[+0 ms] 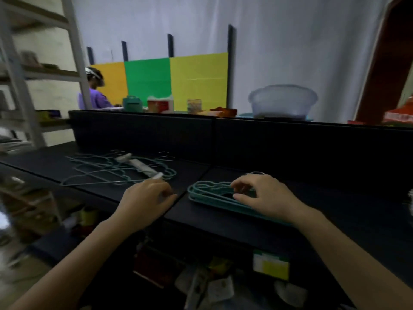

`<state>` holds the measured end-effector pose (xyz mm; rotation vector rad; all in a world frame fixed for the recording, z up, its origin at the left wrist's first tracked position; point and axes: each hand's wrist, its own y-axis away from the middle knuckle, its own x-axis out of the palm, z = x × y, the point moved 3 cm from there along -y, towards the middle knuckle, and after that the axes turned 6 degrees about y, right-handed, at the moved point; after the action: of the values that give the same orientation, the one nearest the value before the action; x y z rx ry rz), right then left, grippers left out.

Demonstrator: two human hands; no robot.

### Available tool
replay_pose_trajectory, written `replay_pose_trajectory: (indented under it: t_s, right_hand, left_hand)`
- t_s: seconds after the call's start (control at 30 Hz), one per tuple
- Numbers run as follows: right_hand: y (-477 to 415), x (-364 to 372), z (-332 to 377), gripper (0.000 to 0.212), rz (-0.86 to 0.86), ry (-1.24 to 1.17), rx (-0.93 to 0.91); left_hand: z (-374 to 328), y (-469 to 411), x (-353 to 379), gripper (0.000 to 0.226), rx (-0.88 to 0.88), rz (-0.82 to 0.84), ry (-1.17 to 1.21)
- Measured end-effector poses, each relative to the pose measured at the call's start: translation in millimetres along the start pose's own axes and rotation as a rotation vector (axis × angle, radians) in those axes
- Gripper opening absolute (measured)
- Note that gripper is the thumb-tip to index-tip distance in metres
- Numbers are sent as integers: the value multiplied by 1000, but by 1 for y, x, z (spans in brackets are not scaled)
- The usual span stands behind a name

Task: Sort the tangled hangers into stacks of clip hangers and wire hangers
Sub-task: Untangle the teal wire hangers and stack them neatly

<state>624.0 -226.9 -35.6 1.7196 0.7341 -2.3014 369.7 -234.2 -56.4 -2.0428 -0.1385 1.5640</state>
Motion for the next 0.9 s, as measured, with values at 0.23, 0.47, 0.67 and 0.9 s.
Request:
replay_pose_trajectory:
  t_s: [0.23, 0.47, 0.67, 0.9]
  right_hand:
    - [-78, 66, 111, 30, 90, 11, -71]
    - [-143, 102, 174, 28, 103, -38, -53]
    - [-203, 117, 189, 22, 47, -47, 3]
    - [-267, 138, 180, 28, 78, 62, 103]
  left_hand:
    - [120, 45, -36, 24, -63, -11, -53]
    - [207, 66, -50, 21, -90, -32, -46]
    - [265, 56, -46, 59, -101, -42, -52]
    - [316, 4, -19, 107, -114, 121, -72]
